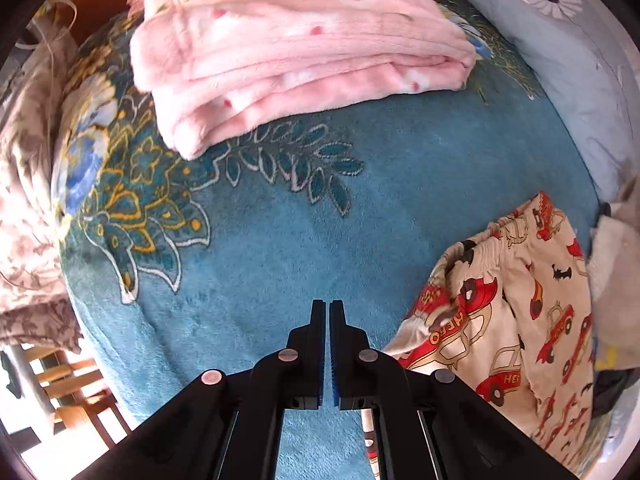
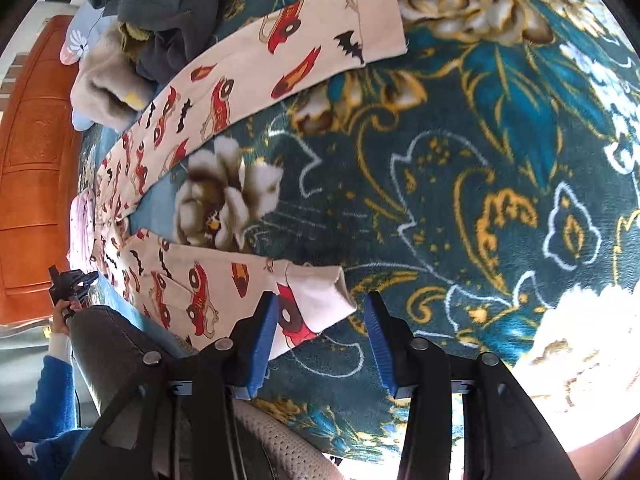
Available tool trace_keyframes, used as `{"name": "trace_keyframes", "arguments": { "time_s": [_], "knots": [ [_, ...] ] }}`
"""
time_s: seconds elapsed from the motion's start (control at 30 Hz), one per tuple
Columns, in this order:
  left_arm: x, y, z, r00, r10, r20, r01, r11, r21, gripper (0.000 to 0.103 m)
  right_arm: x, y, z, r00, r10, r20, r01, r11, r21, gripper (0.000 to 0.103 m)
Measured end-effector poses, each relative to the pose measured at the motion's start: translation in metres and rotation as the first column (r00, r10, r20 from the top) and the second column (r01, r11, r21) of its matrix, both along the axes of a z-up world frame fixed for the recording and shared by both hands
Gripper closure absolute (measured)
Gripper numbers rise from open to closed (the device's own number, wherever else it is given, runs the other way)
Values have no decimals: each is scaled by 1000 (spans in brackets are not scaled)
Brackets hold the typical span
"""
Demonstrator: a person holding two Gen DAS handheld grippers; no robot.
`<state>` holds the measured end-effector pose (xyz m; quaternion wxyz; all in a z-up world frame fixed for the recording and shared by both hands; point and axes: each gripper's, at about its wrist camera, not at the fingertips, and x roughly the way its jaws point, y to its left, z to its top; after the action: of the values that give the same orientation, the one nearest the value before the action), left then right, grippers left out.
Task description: Fold clothes
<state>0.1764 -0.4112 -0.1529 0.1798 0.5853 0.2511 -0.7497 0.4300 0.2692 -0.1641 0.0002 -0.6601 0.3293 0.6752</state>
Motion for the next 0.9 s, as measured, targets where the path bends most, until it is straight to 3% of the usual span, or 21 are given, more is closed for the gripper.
{"name": "trace_keyframes", "arguments": {
  "time_s": [0.17,0.2,0.23,0.3,0.43,0.57,0.83,0.87,0.9],
  "knots": [
    [20,-14,1,998,68,-10,-67,996,55,100,-1,-11,-13,999,-41,-5,41,999,27,56],
    [24,-16,1,997,82,-12,-81,995,65,100,-2,-14,-11,999,-37,-13,37,998,43,64],
    [28,-19,1,995,95,-14,-94,993,76,100,-3,-19,-6,999,-22,-25,24,997,68,83],
    [32,-19,4,994,107,-22,-105,990,91,100,-6,-26,6,999,3,-54,2,996,90,95],
    [33,-7,17,996,76,-52,-71,994,87,100,-15,-23,42,998,6,-61,2,993,119,97],
    [22,0,20,999,37,-39,-35,999,41,100,-33,0,60,998,-62,-19,65,969,239,97],
    [32,7,6,999,39,10,-40,995,94,95,-64,22,24,988,-156,7,151,964,221,93],
    [31,8,4,999,35,13,-36,995,94,91,-64,24,24,988,-156,4,151,963,225,91],
    [31,10,3,999,31,16,-33,995,94,88,-63,26,25,988,-152,0,147,961,235,83]
  ]
}}
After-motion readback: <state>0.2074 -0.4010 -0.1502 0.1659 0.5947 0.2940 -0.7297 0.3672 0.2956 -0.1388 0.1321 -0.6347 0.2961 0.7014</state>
